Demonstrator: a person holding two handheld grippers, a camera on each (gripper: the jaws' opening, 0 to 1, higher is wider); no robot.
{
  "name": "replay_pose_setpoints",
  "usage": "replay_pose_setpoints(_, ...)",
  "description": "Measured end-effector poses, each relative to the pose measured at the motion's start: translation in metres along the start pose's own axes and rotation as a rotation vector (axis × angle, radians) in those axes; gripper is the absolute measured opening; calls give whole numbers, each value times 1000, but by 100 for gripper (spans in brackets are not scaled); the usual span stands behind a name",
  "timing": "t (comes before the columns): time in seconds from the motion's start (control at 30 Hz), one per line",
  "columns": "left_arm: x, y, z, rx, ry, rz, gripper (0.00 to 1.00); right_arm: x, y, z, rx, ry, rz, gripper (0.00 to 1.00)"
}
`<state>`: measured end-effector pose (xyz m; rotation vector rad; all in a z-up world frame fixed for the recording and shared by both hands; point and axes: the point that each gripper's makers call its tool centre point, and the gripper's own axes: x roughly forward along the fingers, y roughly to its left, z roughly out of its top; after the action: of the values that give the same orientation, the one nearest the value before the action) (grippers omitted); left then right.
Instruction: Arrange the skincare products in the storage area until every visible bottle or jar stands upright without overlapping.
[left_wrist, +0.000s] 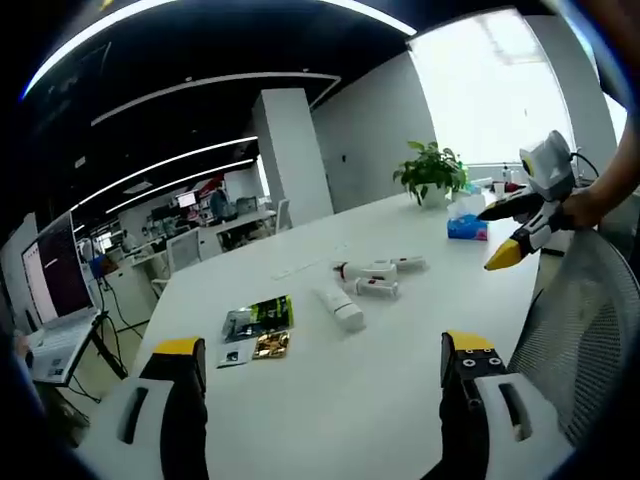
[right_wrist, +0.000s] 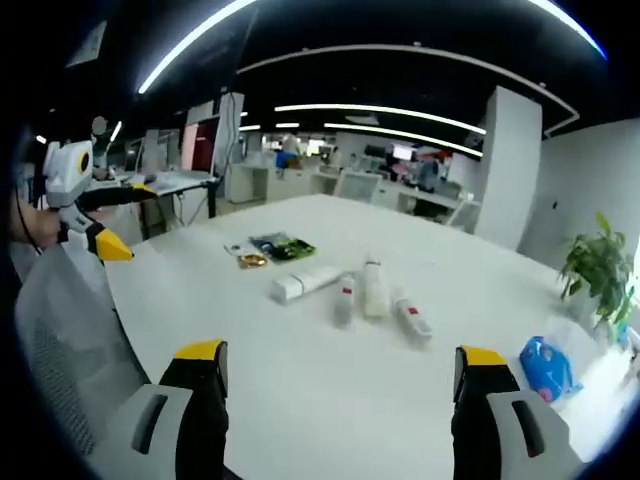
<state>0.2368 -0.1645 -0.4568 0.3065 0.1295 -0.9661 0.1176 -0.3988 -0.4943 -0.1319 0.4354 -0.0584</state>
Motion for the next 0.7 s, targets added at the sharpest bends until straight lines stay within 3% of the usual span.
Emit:
replay_pose_setpoints(0.17,1,-3,-2,-20,10,-14,90,0,4,1,-29,-1,13,100)
replay_pose_setpoints(0.37,1,-1,-2,-27,16,0,89,0,-3,0,14,0,1,99)
replay_pose_setpoints(0.7,1,-1,-4,-24,20,-3,89,0,-2,-2,-10,16,-6,99)
